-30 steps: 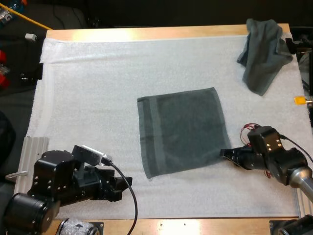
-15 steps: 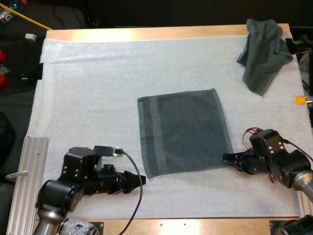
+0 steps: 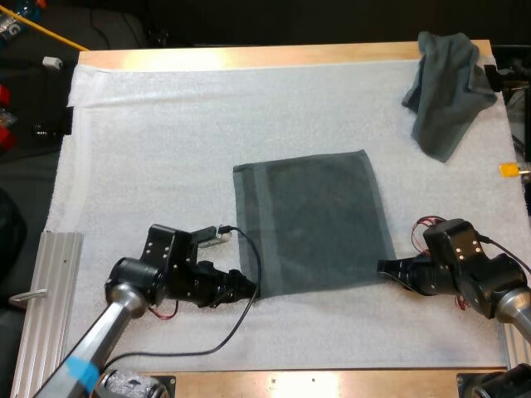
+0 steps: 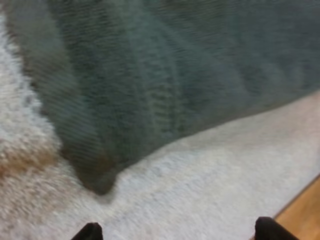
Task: Pick towel from pile, fold and stack
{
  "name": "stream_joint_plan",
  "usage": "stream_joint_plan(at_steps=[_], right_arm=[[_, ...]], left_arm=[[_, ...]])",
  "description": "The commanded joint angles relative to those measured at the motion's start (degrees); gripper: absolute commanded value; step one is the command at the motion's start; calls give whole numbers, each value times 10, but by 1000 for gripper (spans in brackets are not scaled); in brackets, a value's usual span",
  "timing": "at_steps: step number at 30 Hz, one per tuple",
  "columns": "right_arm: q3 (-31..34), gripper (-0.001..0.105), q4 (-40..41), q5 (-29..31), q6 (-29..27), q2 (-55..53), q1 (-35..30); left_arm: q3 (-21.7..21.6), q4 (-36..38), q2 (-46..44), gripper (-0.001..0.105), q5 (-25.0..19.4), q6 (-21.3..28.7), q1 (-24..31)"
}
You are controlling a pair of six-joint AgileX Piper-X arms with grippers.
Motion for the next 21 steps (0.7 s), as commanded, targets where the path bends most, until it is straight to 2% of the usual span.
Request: stream_joint_plan(at_steps=[1, 12, 21], right_arm=[[-3, 0, 7, 1, -2, -4, 1], [-3, 0, 7, 14, -2, -4, 1], [-3, 0, 7, 15, -2, -4, 1]], left_arm=[[-1, -13, 11, 59, 7, -3, -3], [-1, -71, 121, 59, 11, -3, -3], [-1, -120, 168, 59, 34, -36, -3]])
